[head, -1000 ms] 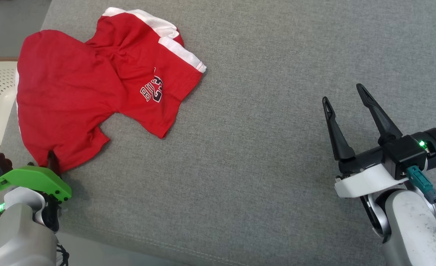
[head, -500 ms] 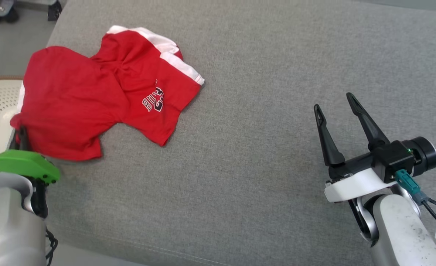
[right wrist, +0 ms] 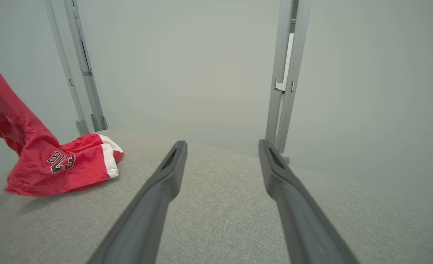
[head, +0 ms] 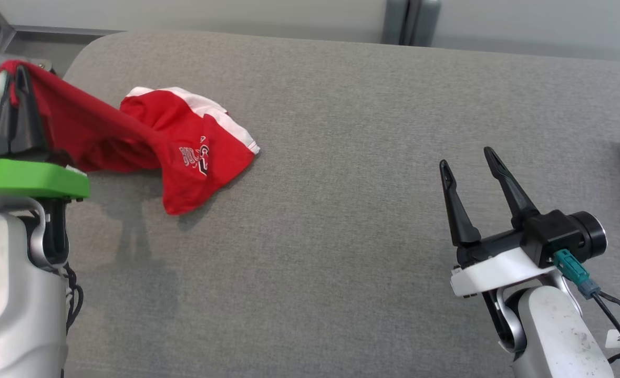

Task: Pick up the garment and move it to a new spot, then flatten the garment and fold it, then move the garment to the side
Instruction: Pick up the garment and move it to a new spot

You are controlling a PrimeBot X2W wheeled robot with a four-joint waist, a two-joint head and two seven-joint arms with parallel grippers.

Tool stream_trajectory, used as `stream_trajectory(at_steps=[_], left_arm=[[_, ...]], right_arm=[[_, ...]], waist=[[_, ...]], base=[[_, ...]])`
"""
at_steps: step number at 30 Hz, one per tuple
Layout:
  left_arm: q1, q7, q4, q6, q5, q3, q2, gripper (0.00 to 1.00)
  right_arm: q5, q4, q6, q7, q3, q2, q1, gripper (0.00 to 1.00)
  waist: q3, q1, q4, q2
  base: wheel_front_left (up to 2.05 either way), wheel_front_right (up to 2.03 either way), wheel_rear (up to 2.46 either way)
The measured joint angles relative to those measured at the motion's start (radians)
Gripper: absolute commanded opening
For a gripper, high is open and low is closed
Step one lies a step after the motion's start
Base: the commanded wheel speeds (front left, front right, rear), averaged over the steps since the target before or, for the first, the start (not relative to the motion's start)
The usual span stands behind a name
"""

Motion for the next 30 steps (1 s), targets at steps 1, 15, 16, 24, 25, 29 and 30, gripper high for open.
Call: stream_trajectory(at_steps=[1, 15, 16, 24, 25, 29, 30], left_arm=[[0.0, 0.0, -0.057, 0.002, 0.006, -0.001, 0.0, 0.0], [-0.035, 0.153, -0.451, 0.013, 0.024, -0.136, -0.021, 0.0], [-0.04, 0.16, -0.454, 0.013, 0.026, -0.15, -0.026, 0.0], [-0.105, 0.152, -0.409, 0.032, 0.072, -0.249, -0.114, 0.0], [-0.114, 0.137, -0.395, 0.039, 0.082, -0.262, -0.128, 0.0], [-0.12, 0.094, -0.32, 0.06, 0.129, -0.354, -0.17, 0.0], [-0.117, 0.087, -0.306, 0.065, 0.137, -0.376, -0.176, 0.0]], right_arm=[[0.001, -0.004, 0.0, 0.0, 0.0, 0.003, 0.0, 1.0], [0.05, -0.032, 0.0, -0.001, 0.004, 0.011, -0.005, 1.0], [0.054, -0.033, 0.0, -0.001, 0.006, 0.011, -0.007, 1.0], [0.076, -0.044, 0.0, -0.001, 0.018, 0.011, -0.027, 1.0], [0.081, -0.046, 0.0, -0.001, 0.019, 0.012, -0.029, 1.0], [0.092, -0.049, 0.0, -0.001, 0.015, 0.011, -0.032, 1.0], [0.092, -0.049, 0.0, -0.001, 0.014, 0.012, -0.032, 1.0]], waist=[[-0.005, 0.0, -0.017, 0.0], [-0.01, 0.0, -0.208, 0.0], [-0.008, 0.0, -0.22, 0.0], [0.02, 0.0, -0.333, 0.0], [0.025, 0.0, -0.347, 0.0], [0.045, 0.0, -0.4, 0.0], [0.048, 0.0, -0.408, 0.0]], base=[[0.0, 0.0, 0.0], [0.0, 0.0, 0.0], [0.0, 0.0, 0.0], [0.0, 0.0, 0.0], [0.0, 0.0, 0.0], [0.0, 0.0, 0.0], [0.0, 0.0, 0.0]])
